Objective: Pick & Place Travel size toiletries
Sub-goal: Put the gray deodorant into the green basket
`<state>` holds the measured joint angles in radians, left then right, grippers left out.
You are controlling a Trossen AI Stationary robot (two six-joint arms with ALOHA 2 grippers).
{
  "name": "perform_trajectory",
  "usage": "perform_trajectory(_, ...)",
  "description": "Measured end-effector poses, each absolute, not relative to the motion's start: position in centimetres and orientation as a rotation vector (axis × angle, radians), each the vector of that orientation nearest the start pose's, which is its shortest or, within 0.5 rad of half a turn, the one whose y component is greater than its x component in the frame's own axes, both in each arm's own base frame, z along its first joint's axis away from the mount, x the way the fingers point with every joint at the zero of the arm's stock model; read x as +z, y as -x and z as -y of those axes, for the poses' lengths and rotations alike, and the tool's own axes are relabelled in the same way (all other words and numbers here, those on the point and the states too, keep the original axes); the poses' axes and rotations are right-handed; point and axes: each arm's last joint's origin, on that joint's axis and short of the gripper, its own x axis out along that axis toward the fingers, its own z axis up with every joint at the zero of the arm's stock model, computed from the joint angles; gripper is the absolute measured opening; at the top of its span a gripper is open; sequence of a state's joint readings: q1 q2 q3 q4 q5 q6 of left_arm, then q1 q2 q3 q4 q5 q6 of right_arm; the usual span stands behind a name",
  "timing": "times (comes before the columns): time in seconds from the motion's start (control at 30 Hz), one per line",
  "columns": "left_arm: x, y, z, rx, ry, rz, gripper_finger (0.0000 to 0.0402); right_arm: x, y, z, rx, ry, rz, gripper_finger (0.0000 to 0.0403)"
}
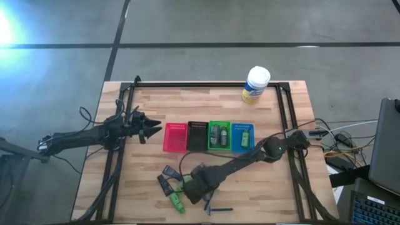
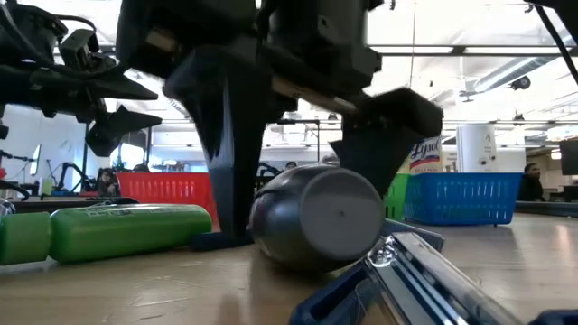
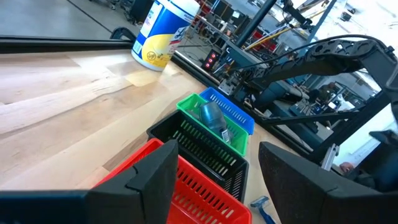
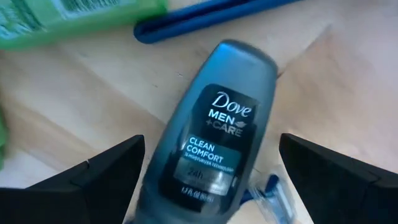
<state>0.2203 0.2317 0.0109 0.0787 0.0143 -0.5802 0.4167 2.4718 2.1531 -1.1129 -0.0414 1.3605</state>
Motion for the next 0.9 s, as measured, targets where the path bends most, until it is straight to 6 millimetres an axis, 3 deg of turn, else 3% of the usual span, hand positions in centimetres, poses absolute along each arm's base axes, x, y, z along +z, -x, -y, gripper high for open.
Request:
perform_trajectory(0.23, 15.5, -10.8, -2.4, 0.241, 0.594, -0.08, 0.0229, 13.9, -44.3, -20.5, -0.615, -0.823, -1.388, 0.0329)
perform_trajectory(0.5, 15.5, -10.8, -2.4, 0.242, 0.594, -0.082, 0.0229, 14.6, -44.0, -20.6, -0.593, -0.736, -1.405, 0.0214)
perform_trajectory(0.6, 15.5, -10.8, -2.4, 0.243, 0.595, -0.083, 0.0229, 16.1, -43.7, -20.4, -0.607, -0.69, -1.388, 0.0204)
perform_trajectory(0.7, 15.5, -10.8, -2.4, 0.243, 0.594, -0.085, 0.0229, 19.6, -42.8, -19.8, -0.616, -0.695, -1.342, 0.0204)
perform_trajectory(0.8, 15.5, -10.8, -2.4, 0.243, 0.594, -0.085, 0.0229, 23.1, -41.7, -18.5, -0.676, -0.735, -1.288, 0.0204)
perform_trajectory(0.9, 15.5, -10.8, -2.4, 0.243, 0.595, -0.085, 0.0229, 25.0, -40.6, -16.4, -0.813, -0.748, -1.241, 0.0204)
